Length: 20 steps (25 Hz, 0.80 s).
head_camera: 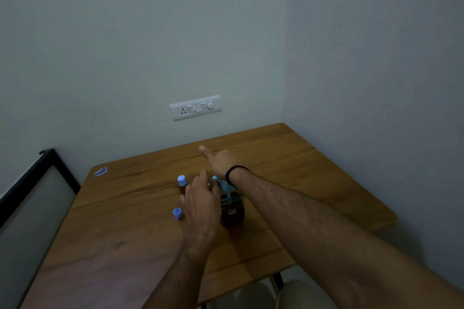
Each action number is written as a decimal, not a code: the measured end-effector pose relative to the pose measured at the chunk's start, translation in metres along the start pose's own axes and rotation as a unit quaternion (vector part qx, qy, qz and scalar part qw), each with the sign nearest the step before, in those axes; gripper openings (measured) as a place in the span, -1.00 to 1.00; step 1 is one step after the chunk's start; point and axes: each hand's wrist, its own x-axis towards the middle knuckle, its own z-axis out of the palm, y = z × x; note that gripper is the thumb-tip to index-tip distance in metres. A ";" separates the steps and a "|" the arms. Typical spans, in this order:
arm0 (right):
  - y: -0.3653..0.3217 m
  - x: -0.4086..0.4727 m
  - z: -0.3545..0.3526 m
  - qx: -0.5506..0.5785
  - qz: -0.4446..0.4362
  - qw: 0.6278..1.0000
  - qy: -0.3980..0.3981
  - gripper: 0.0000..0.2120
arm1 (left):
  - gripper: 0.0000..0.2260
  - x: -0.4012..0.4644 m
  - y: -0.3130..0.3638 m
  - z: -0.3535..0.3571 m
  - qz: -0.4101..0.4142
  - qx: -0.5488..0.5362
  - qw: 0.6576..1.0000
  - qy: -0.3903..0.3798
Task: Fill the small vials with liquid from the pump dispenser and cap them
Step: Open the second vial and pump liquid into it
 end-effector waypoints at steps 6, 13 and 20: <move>-0.005 -0.005 -0.010 0.009 0.003 0.997 -0.074 -0.07 | -0.93 -0.003 0.002 -0.001 0.002 -0.016 1.000 0.002; -0.007 -0.005 -0.009 -0.015 -0.004 0.998 -0.059 -0.10 | -0.95 -0.003 0.003 -0.002 0.001 -0.020 1.000 0.001; -0.005 0.001 -0.001 -0.041 -0.004 0.999 -0.015 -0.11 | -0.94 -0.002 0.003 -0.002 0.002 -0.002 1.000 0.006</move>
